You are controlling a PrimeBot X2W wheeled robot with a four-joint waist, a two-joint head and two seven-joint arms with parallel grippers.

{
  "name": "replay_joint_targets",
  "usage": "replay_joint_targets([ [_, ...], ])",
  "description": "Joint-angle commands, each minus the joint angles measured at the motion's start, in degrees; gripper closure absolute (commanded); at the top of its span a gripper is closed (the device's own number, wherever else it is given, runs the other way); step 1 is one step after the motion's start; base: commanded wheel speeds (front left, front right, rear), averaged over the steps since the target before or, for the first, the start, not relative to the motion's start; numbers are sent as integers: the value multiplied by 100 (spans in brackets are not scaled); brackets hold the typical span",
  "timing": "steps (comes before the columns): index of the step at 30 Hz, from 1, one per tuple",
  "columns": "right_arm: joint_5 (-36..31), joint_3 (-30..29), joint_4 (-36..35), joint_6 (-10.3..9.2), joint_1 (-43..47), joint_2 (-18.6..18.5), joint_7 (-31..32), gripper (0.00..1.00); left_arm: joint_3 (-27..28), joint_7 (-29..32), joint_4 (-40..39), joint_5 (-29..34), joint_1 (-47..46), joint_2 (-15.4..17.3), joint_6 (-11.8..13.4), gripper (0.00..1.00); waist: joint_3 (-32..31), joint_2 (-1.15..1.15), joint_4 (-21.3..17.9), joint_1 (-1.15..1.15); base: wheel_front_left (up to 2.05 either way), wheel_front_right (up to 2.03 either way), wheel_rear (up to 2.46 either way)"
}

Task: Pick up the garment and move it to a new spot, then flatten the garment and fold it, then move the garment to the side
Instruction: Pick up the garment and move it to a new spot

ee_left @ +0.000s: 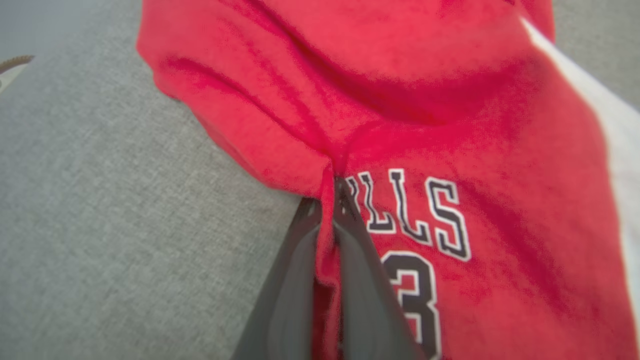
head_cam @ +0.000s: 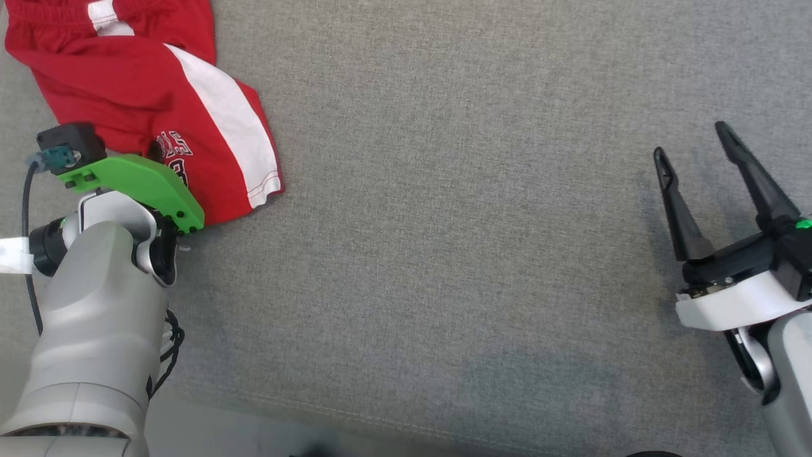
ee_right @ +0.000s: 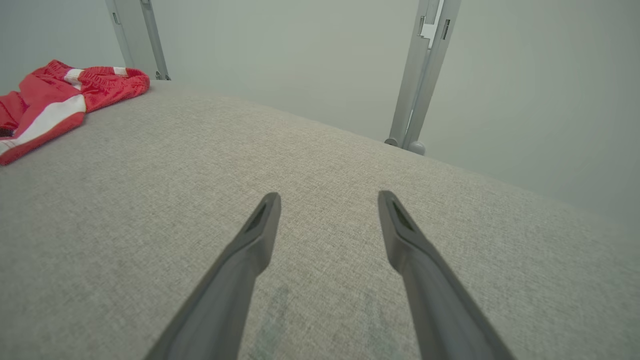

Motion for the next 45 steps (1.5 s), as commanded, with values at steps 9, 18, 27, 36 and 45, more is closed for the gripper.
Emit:
replay_joint_targets([
  [9,117,-1,343,-10,510,1032,-14,0,-778,-449,-818,392,57,-337,-404,100,-1348,0,-509,0,0,0,0],
  [18,87,-111,428,-9,823,1567,-14,0,-2191,301,-3120,-294,906,-543,-437,100,-1806,0,-1516,0,0,0,0],
  [27,97,-174,456,-10,819,1800,-14,0,-3764,832,-5374,-1367,1036,-537,187,100,-1793,0,-2459,0,0,0,0],
  [36,81,-296,496,-9,1041,1959,-14,0,-4627,955,-5342,-2389,1079,-434,602,100,-1758,0,-2826,0,0,0,0],
  [45,12,-272,590,-9,1138,1914,-14,0,-4700,1718,-3626,-2445,1193,950,489,100,-1942,0,-2393,0,0,0,0],
])
